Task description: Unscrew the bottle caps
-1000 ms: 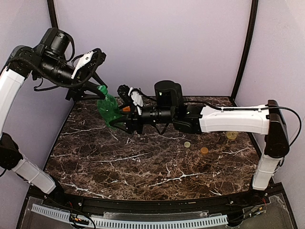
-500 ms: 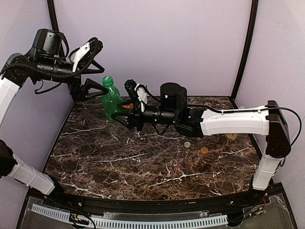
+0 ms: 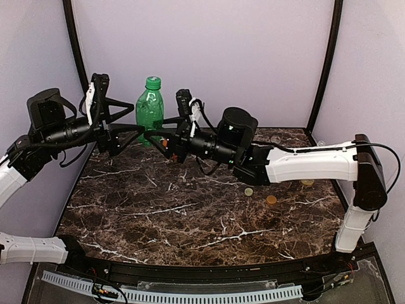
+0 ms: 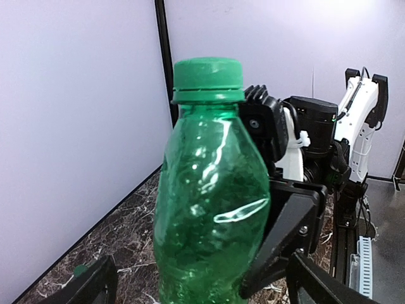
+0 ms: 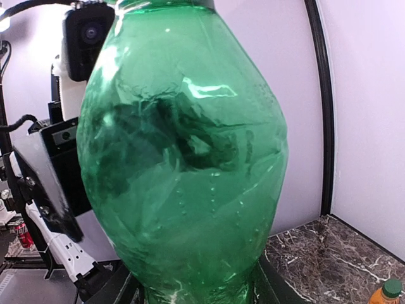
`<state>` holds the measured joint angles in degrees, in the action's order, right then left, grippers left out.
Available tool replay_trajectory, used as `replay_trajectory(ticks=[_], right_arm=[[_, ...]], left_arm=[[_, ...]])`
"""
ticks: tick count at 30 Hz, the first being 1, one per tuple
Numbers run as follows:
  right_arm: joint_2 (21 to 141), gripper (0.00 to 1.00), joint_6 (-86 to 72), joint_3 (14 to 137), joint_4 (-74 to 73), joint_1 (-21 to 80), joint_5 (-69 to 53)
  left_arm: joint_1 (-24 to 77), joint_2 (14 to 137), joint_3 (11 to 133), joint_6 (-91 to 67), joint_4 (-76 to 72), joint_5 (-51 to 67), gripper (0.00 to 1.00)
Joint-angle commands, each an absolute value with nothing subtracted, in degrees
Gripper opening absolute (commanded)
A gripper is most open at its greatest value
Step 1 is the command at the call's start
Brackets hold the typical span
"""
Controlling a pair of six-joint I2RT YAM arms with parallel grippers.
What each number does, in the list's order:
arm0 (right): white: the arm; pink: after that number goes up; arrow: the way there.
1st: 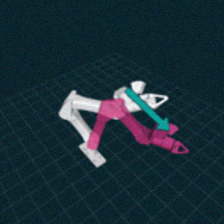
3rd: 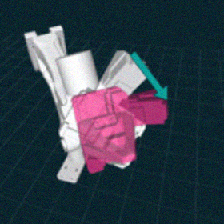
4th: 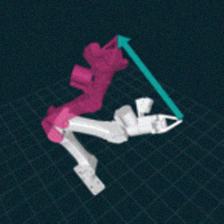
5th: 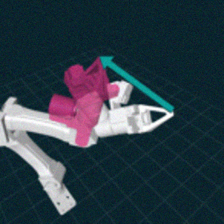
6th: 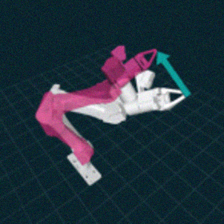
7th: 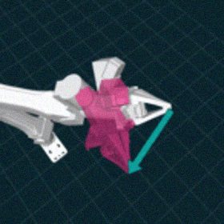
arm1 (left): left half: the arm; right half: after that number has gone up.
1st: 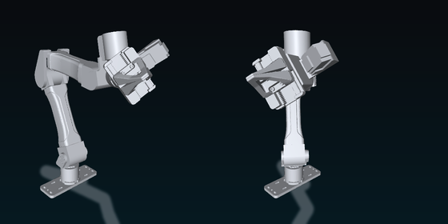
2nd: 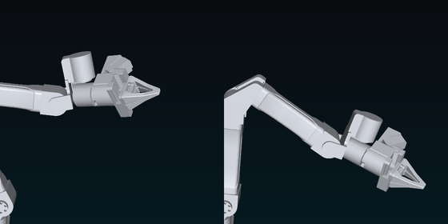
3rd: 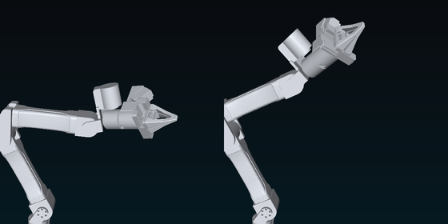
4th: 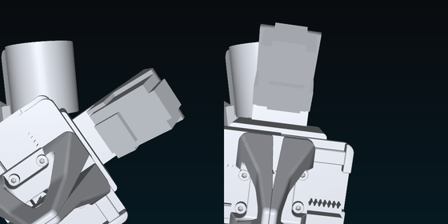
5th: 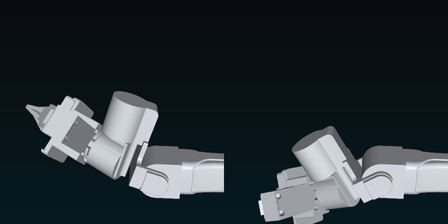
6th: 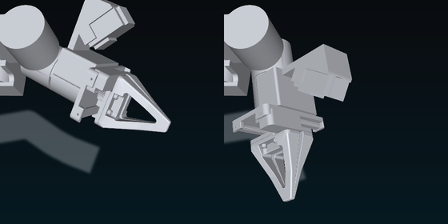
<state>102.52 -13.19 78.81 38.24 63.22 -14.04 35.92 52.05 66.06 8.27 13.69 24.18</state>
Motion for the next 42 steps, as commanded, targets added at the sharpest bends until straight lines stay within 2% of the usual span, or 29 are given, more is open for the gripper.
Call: replay_trajectory(ticks=[1,7,14,16,17,20,22,24,26,30,33,35,37,38,42], right_arm=[[102.9,0.27,-13.4,79.7,41.7,64.8,-14.3],[104.5,0.27,-11.8,82.1,40.2,66.1,-15.5],[105.9,0.27,-11.8,84.5,38.8,66.5,-16.8],[105.9,0.27,-11.6,84.7,38.6,66.5,-17.0],[105.7,0.27,-11.6,84.7,38.6,66.5,-16.8],[104.9,0.28,-11.6,83.8,39.0,66.5,-15.9],[104.5,0.37,-11.3,83.6,38.9,66.5,-15.6],[103.9,0.56,-10.9,83.6,37.7,66.5,-15.1],[102.6,0.69,-10.0,83.2,35.6,66.5,-14.5],[96.9,0.79,-6.8,81.0,28.6,66.5,-13.7],[92.8,0.80,-6.5,82.8,17.2,66.5,-11.6],[91.4,0.75,-9.8,85.8,8.5,66.5,-6.9],[91.2,0.67,-16.5,89.3,-0.4,66.6,2.3],[91.3,0.63,-19.7,90.7,-2.7,66.6,4.4],[93.2,0.62,-26.9,95.0,-3.9,66.8,7.0]], left_arm=[[36.1,52.9,62.4,0.7,1.0,29.1,0.92],[36.2,53.1,59.7,-4.2,-2.8,31.8,0.79],[36.2,53.6,59.3,-4.4,-3.8,33.2,0.73],[36.2,53.5,59.3,-4.3,-3.7,33.1,0.62],[36.2,53.4,59.3,-4.1,-3.8,33.0,0.54],[36.2,53.1,59.4,-3.6,-3.1,33.0,0.44],[36.2,52.8,59.2,-2.8,-2.4,32.9,0.39],[36.2,52.6,59.1,-2.0,-1.7,32.3,0.36],[36.2,52.3,59.1,-0.7,-1.0,30.8,0.35],[36.2,51.0,59.0,9.7,1.9,25.3,0.33],[36.2,49.7,57.2,23.9,2.7,16.5,0.32],[36.2,49.1,55.4,33.0,1.4,9.6,0.31],[36.3,48.4,52.8,41.9,-2.5,1.5,0.30],[36.3,48.3,51.0,46.9,-6.1,-1.1,0.27],[36.4,48.5,48.1,57.9,-12.3,-9.9,0.22]])
